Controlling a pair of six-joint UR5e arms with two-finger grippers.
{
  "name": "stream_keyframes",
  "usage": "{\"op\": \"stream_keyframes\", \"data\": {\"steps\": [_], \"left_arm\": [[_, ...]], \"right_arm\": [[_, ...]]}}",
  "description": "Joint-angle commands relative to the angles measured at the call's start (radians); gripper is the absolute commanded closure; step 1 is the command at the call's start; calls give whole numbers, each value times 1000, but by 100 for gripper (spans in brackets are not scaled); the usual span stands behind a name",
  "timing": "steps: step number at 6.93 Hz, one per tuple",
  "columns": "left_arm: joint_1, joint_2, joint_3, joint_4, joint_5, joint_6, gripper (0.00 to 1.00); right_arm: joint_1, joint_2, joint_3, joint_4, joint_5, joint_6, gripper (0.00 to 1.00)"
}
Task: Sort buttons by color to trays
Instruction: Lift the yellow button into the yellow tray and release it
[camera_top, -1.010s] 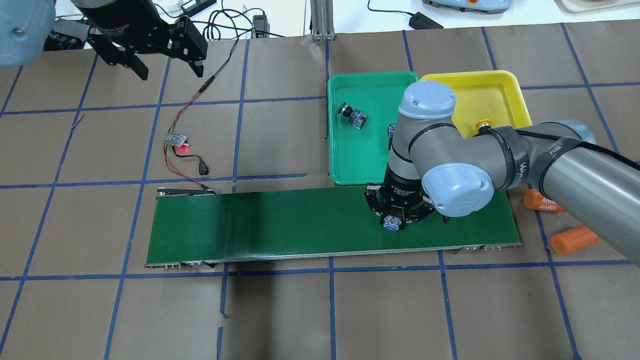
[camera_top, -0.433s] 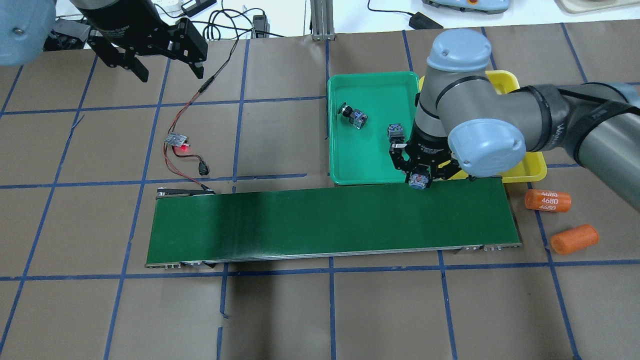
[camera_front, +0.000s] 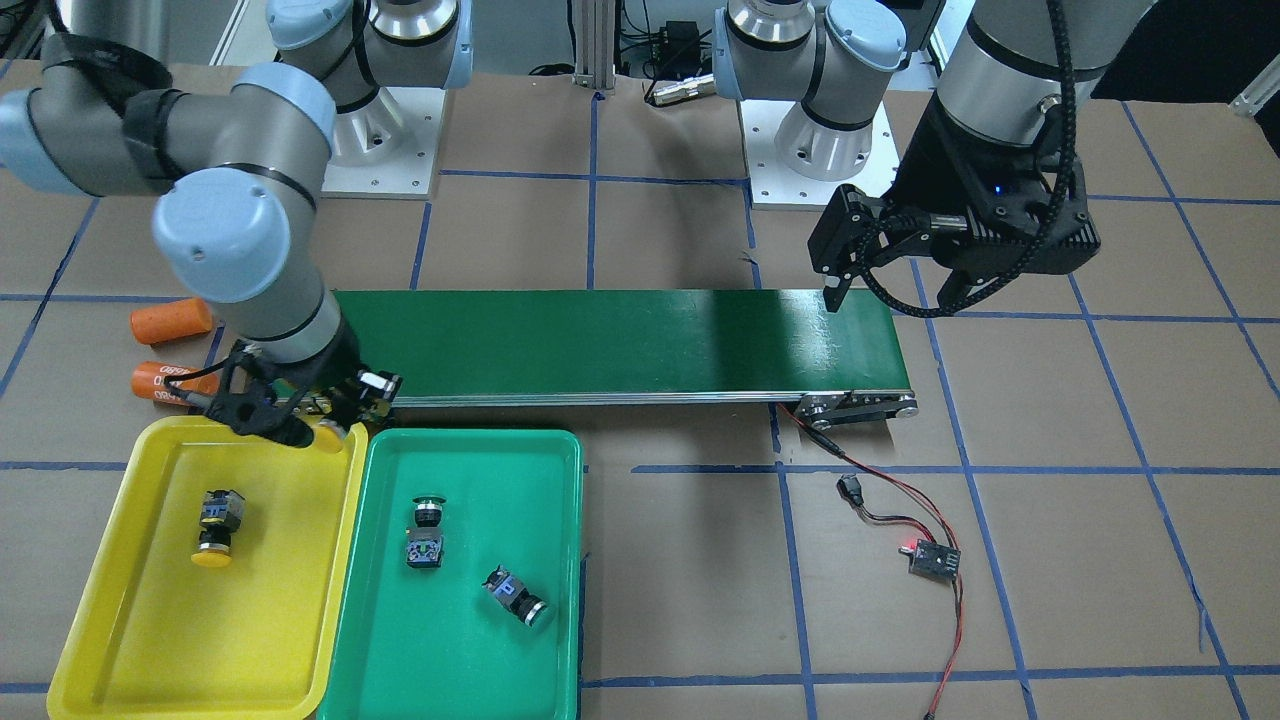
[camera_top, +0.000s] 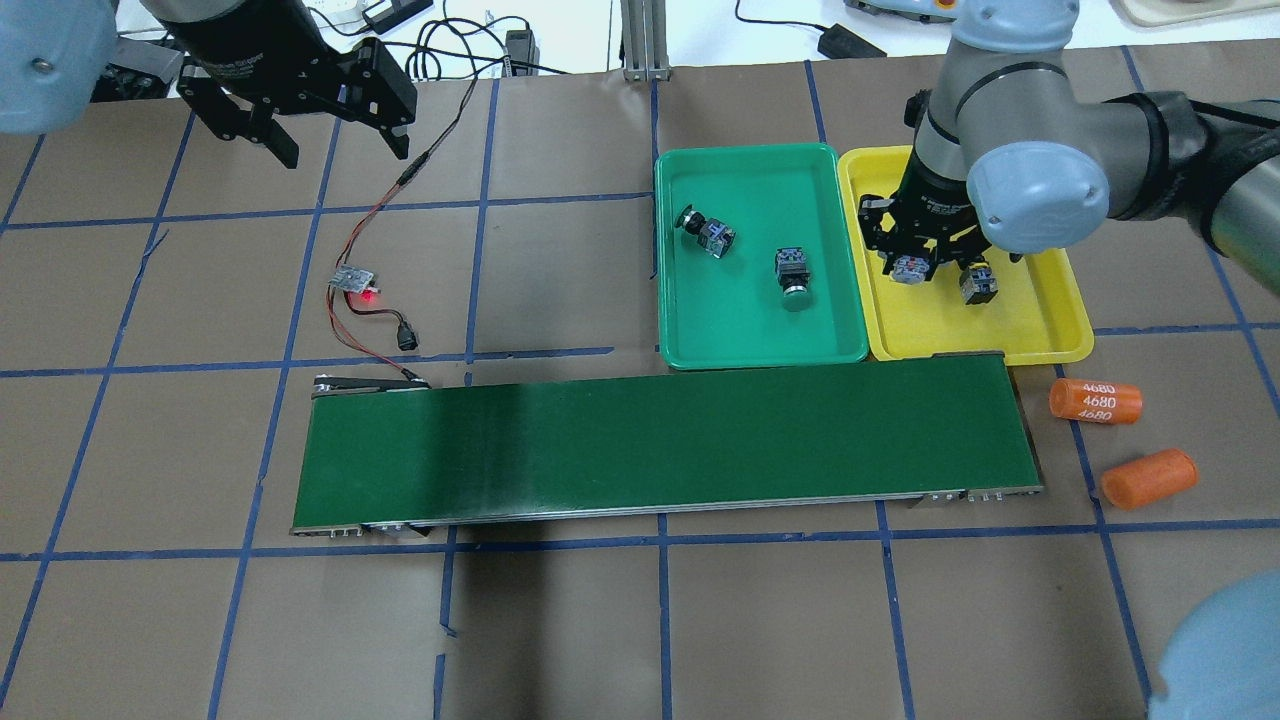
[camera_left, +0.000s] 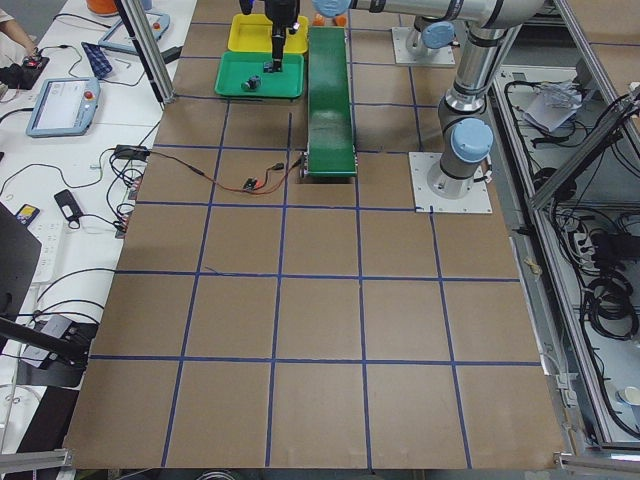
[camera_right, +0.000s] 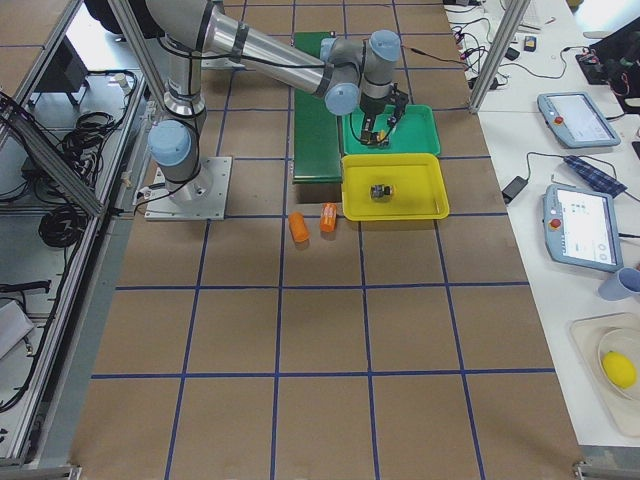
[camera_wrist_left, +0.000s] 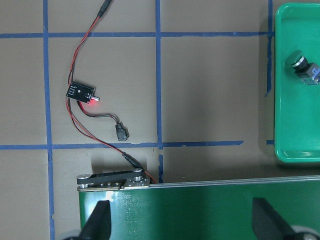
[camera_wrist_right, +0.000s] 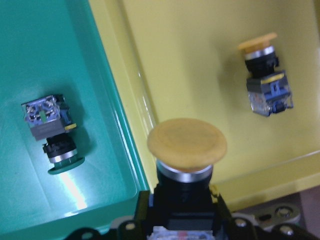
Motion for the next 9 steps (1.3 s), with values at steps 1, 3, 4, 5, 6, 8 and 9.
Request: {"op": "stream_keyframes", "data": {"steps": [1, 3, 4, 5, 6, 8, 9], "left_arm": [[0, 0, -2, 0, -1, -1, 0], [0, 0, -5, 2, -1, -1, 0], [0, 0, -7, 2, 1, -1, 0], [0, 0, -7, 2, -1, -1, 0], [0, 0, -8, 2, -1, -1, 0], [0, 2, -11, 2, 1, -1, 0], [0, 2, -10, 2, 1, -1, 0]], "right_arm": [[-18, 101, -37, -67, -2, -57, 100], [-20, 124, -33, -106, -17, -74, 77], [-32, 132, -33, -106, -8, -80, 1], [-35, 128, -31, -95, -8, -86, 0], [-39, 124, -33, -90, -6, -118, 0], [-38, 13, -33, 31, -4, -149, 0], [-21, -98, -22, 137, 12, -151, 0]]}}
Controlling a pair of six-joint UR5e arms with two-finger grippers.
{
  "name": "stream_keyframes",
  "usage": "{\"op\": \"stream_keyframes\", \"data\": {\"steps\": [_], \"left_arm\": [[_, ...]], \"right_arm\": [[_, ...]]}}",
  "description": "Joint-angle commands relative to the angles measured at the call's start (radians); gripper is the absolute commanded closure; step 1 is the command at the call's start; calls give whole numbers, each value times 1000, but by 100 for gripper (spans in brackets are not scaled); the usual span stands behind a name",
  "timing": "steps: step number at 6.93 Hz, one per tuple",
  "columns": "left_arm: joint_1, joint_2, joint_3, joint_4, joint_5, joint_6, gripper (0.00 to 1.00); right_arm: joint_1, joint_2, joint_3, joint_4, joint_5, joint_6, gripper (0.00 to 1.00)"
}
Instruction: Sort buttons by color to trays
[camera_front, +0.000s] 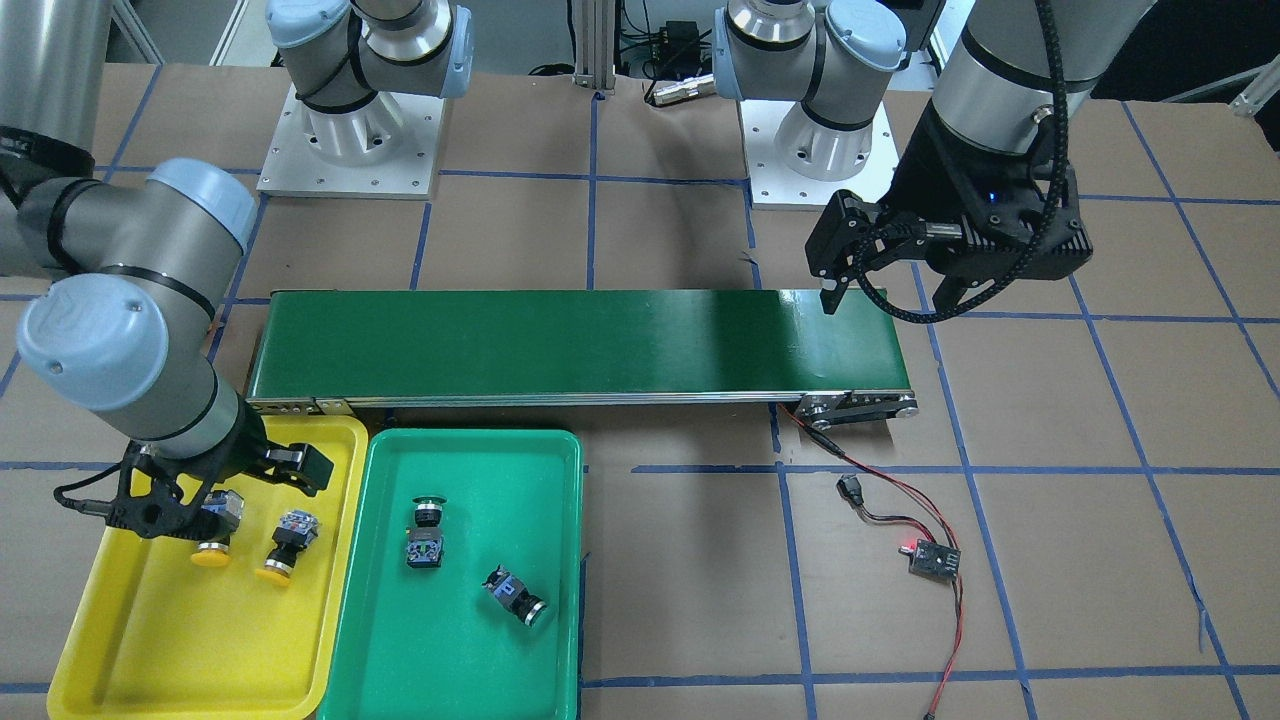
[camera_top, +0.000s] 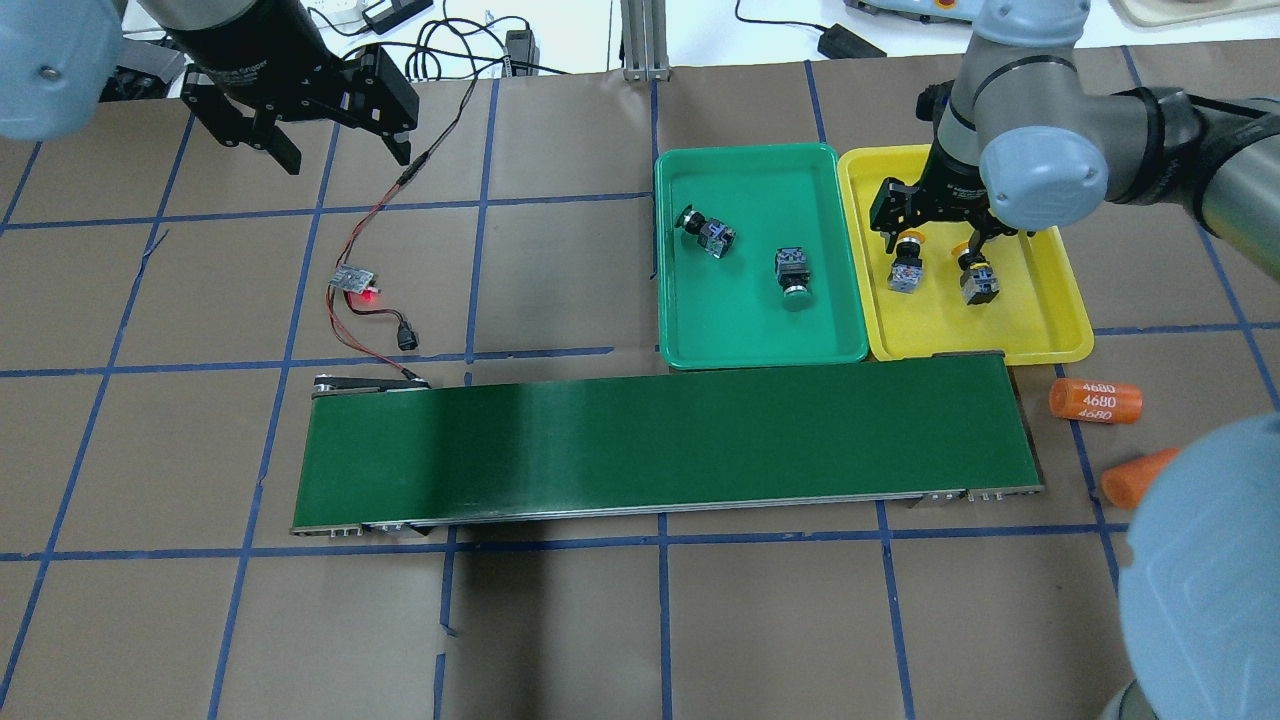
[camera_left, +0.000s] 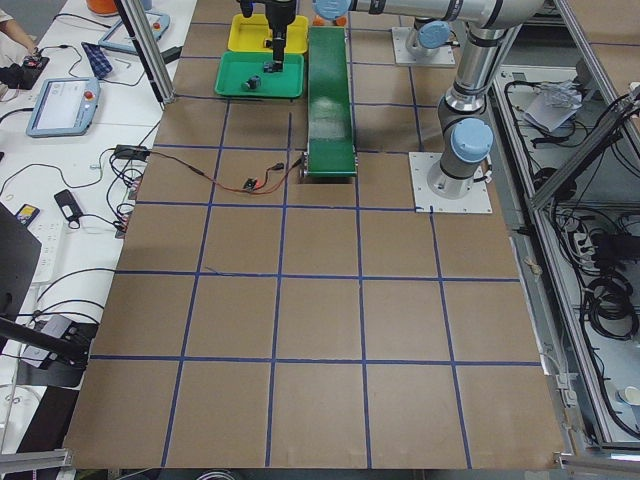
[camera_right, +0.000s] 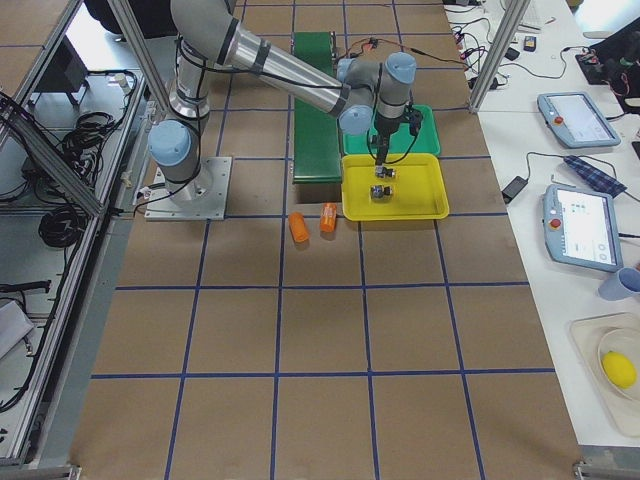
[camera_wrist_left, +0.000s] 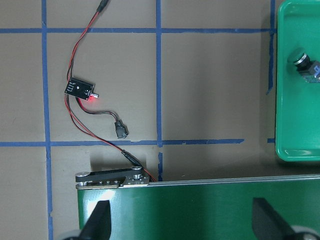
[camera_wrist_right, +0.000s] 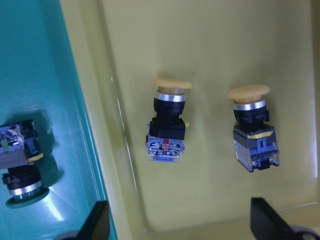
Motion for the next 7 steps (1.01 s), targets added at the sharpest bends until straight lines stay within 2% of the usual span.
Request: {"op": "stream_keyframes", "data": {"steps": [1, 2, 3, 4, 5, 7], "left_arm": [[0, 0, 0, 0, 0, 0, 0], [0, 0, 0, 0, 0, 0, 0], [0, 0, 0, 0, 0, 0, 0], [0, 2, -1, 0, 0, 2, 0], [0, 0, -1, 0, 0, 2, 0], [0, 2, -3, -2, 0, 2, 0]], "right_arm": [[32, -212, 28, 209, 66, -6, 0], [35, -341, 74, 350, 68, -7, 0], [36, -476, 123, 391, 61, -9, 0], [36, -554, 189, 409, 58, -10, 0], [36, -607, 200, 410, 58, -15, 0], [43, -601, 179, 423, 73, -15, 0]]}}
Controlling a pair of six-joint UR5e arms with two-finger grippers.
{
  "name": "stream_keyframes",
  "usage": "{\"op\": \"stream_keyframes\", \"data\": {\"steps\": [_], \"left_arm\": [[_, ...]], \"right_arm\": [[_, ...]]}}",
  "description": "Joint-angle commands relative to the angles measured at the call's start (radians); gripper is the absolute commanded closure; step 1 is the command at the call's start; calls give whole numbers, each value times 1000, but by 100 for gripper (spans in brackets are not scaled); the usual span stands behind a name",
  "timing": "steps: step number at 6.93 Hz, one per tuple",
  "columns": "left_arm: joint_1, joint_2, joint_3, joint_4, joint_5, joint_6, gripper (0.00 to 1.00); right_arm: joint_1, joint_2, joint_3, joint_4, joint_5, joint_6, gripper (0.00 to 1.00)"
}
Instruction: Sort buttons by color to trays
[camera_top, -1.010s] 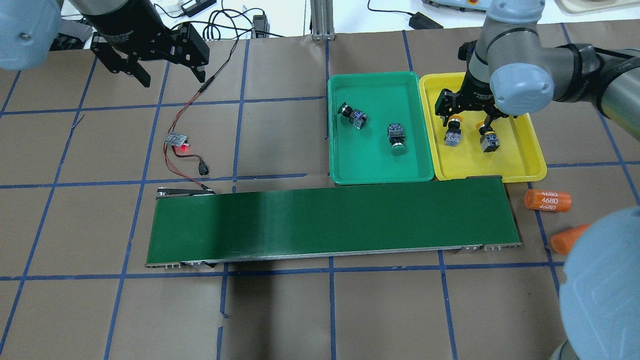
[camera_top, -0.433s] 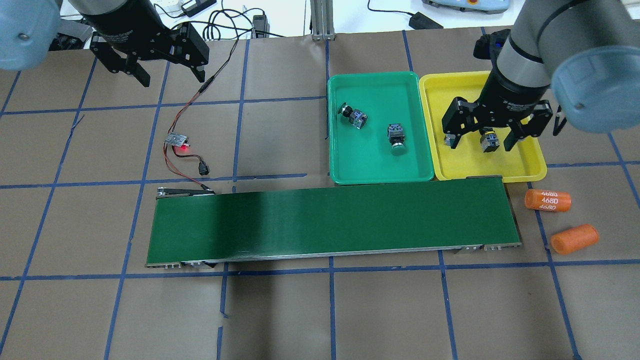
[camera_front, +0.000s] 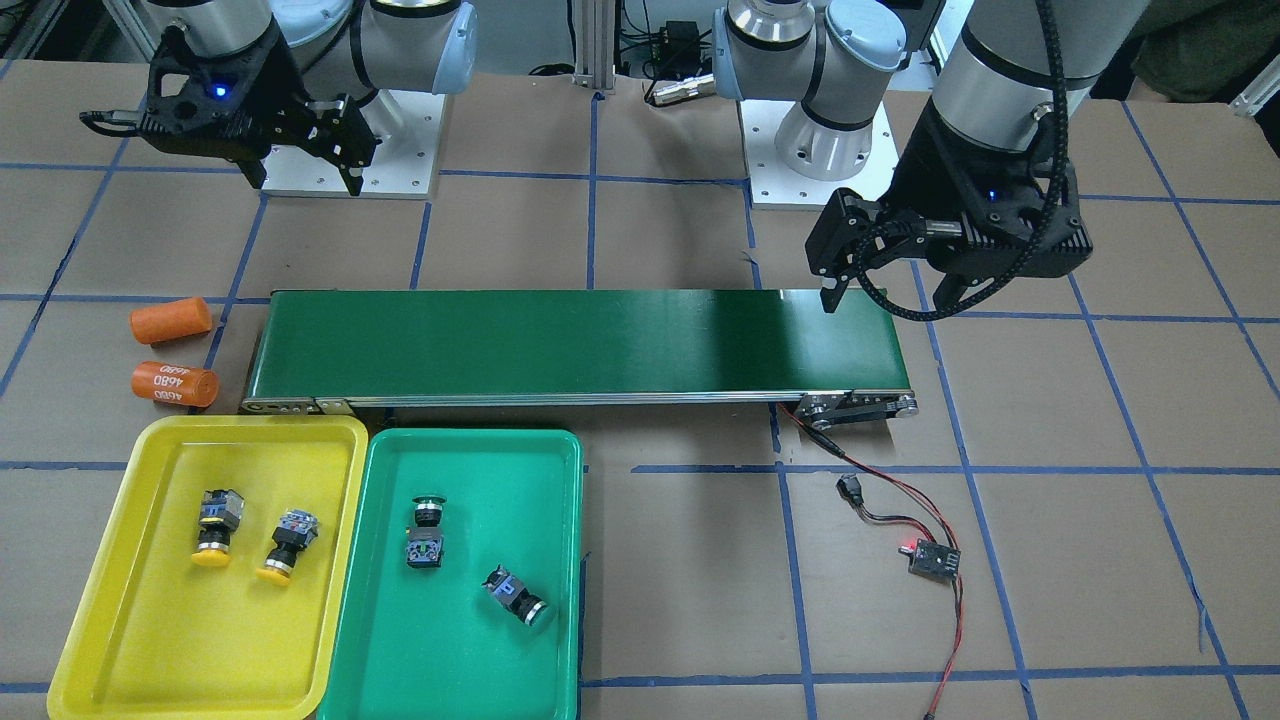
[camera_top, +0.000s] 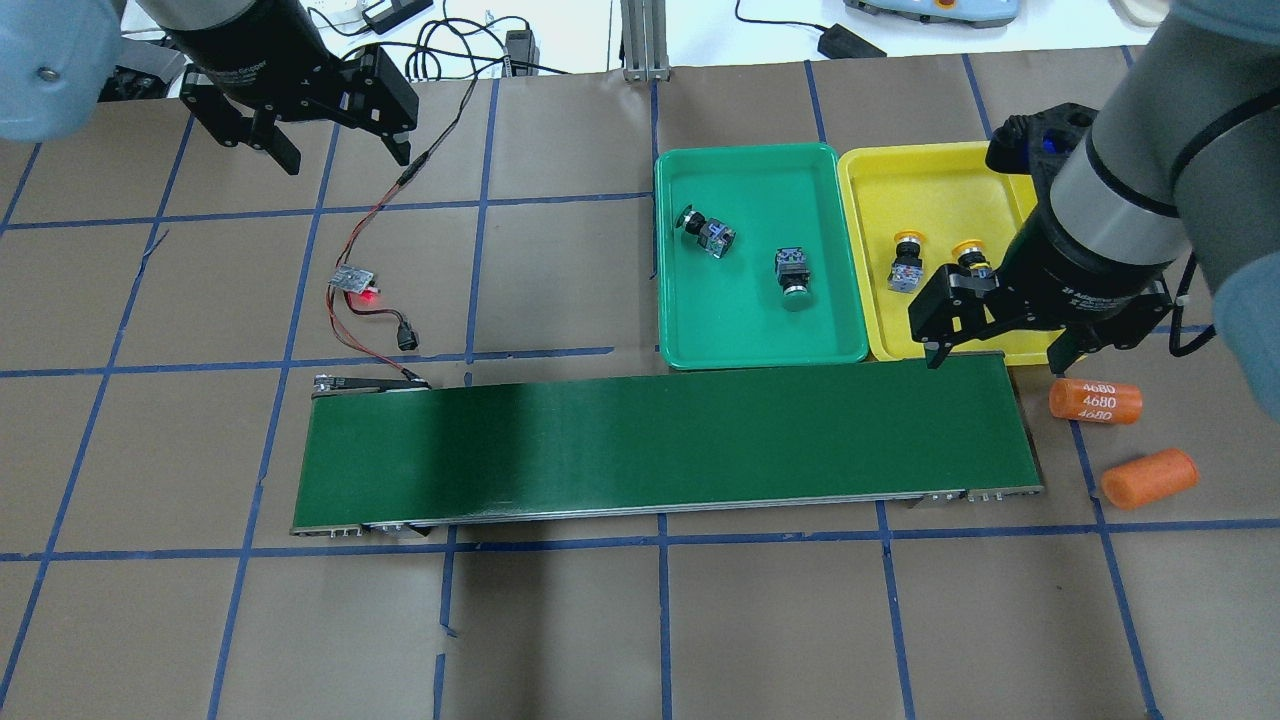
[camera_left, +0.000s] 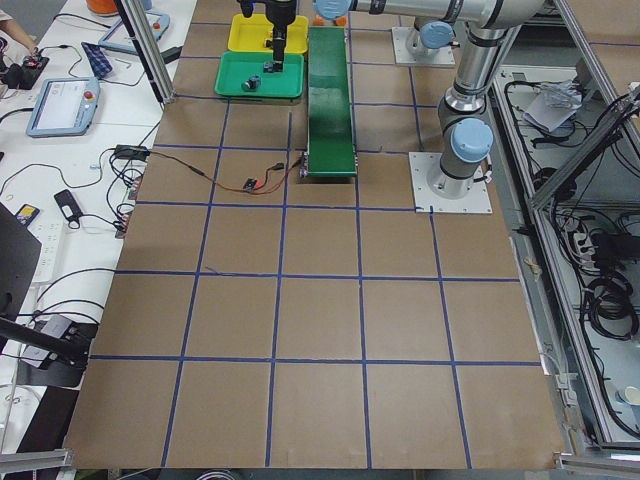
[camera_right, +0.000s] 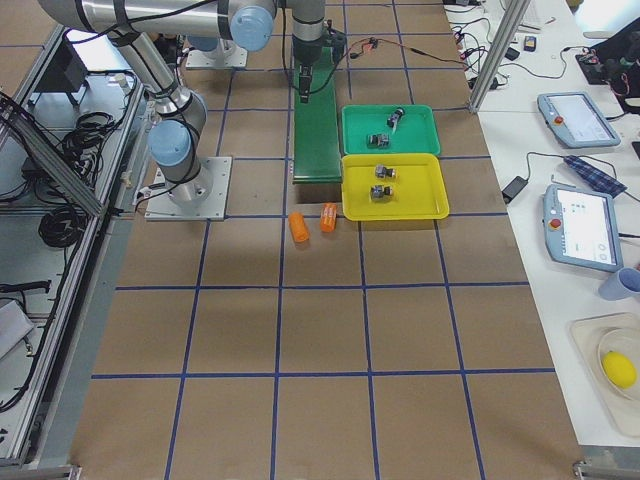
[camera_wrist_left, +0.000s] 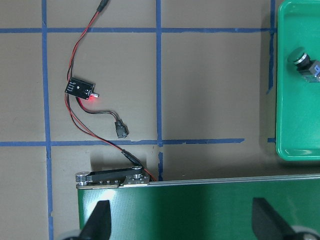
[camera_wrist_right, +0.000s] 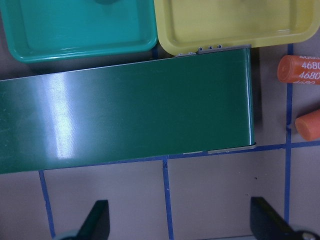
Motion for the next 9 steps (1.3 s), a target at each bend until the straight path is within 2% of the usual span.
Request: {"op": "stream_keyframes", "data": {"steps": [1, 4, 9], "left_arm": [[0, 2, -3, -1, 0, 0, 0], [-2, 7, -6, -3, 2, 0, 0], [-3, 13, -6, -13, 21, 0, 0]], "right_arm": [[11, 36, -19, 10, 12, -1, 0], [37, 74, -72, 7, -7, -55, 0], [28, 70, -64, 4, -11, -60, 0]]}}
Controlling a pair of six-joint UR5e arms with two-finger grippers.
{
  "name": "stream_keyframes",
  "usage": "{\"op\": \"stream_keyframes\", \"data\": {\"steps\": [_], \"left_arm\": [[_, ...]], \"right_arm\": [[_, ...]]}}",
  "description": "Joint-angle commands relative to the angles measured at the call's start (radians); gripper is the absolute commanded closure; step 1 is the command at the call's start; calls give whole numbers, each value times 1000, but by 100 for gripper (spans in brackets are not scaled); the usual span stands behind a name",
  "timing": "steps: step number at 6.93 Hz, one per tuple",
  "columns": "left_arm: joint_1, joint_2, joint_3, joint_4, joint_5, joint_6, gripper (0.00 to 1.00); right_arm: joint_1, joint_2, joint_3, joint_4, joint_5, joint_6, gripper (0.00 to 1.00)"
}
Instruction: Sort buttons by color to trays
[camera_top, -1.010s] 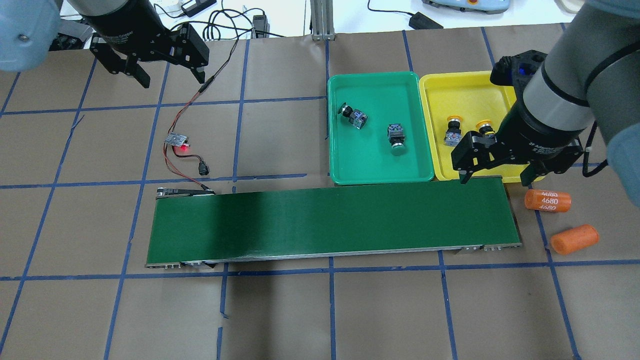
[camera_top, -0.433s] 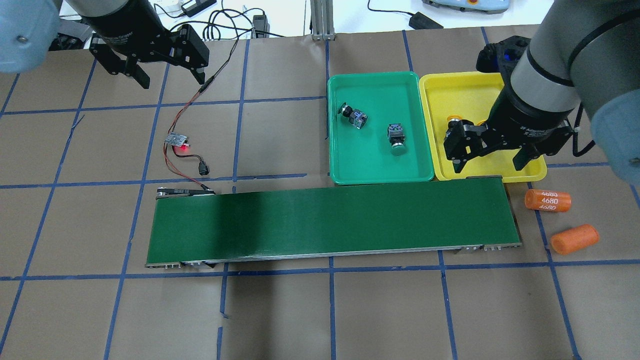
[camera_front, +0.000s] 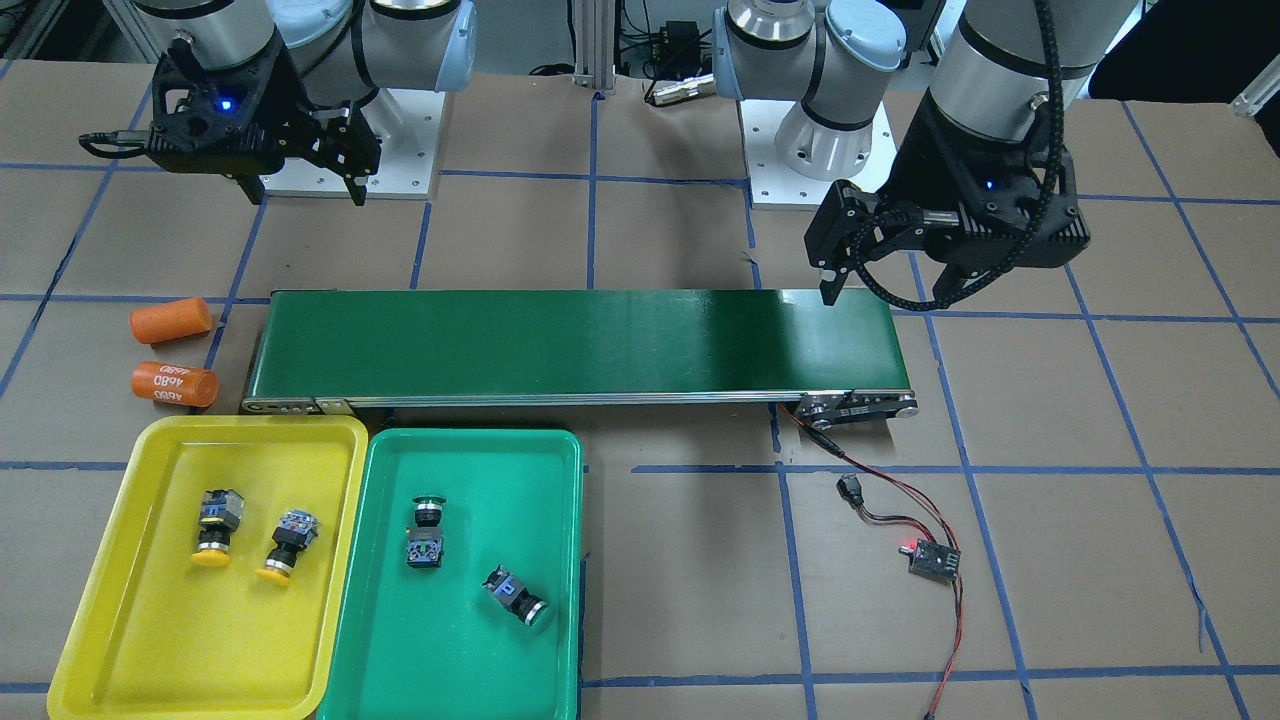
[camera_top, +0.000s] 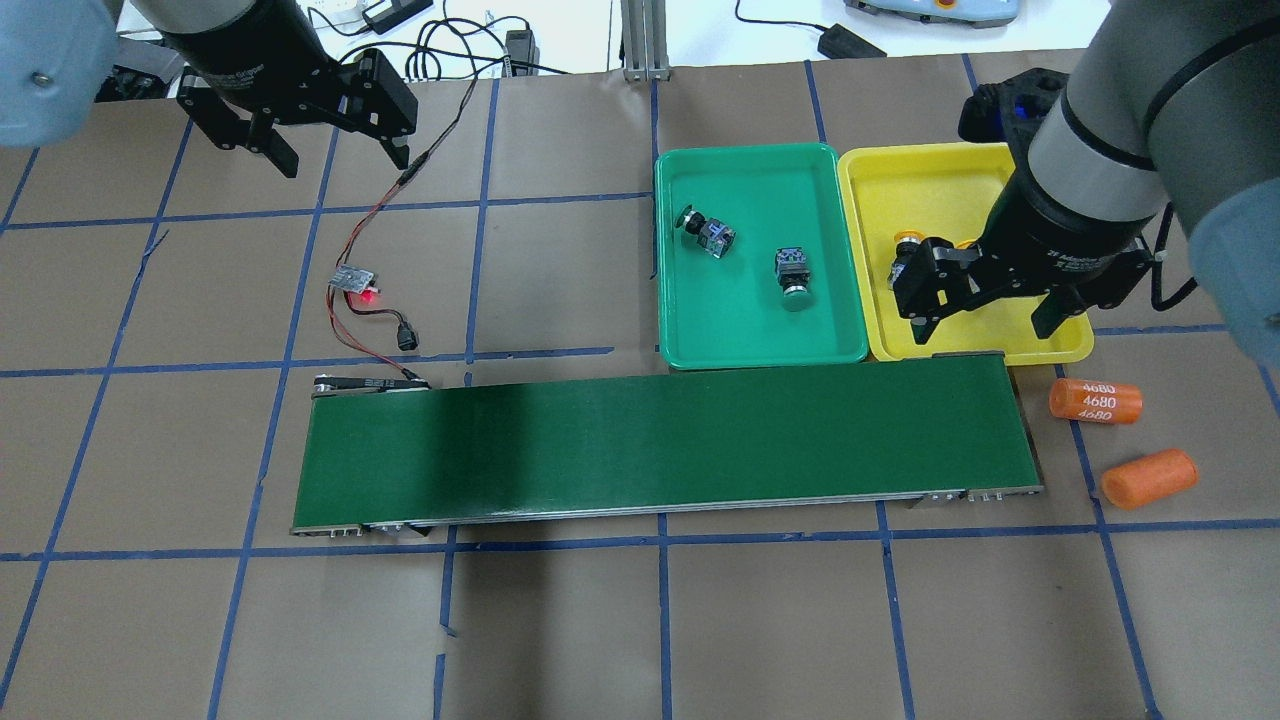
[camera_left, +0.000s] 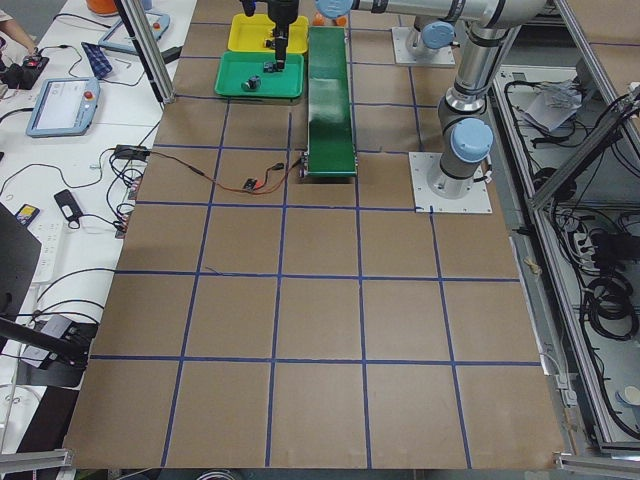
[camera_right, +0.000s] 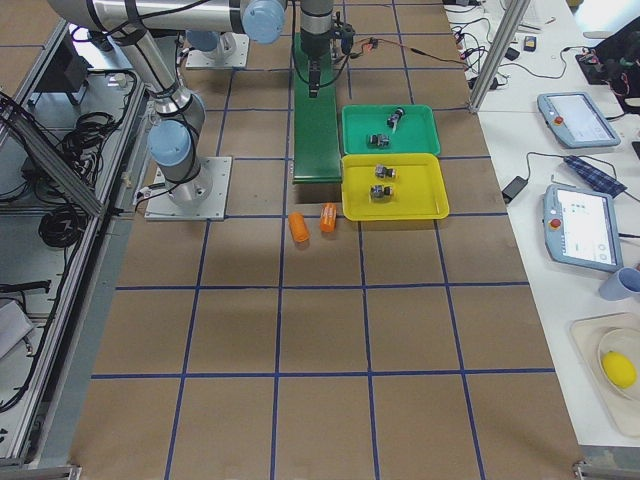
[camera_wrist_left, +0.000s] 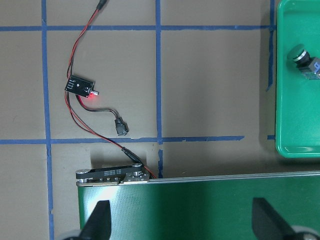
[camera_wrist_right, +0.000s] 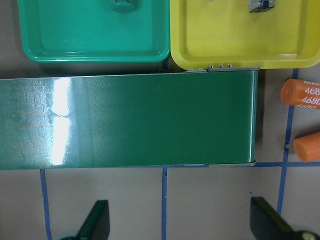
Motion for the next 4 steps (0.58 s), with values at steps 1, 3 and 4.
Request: {"op": "stream_keyframes", "data": {"steps": [1, 3, 4], "left_arm": [[0, 3, 0, -8, 11, 0, 0], [0, 0, 2, -6, 11, 0, 0], [0, 3, 2, -8, 11, 0, 0]], "right_arm": [[-1, 0, 5, -5, 1, 1, 0], [1, 0, 8, -5, 1, 1, 0], [1, -2, 10, -2, 0, 1, 0]]}}
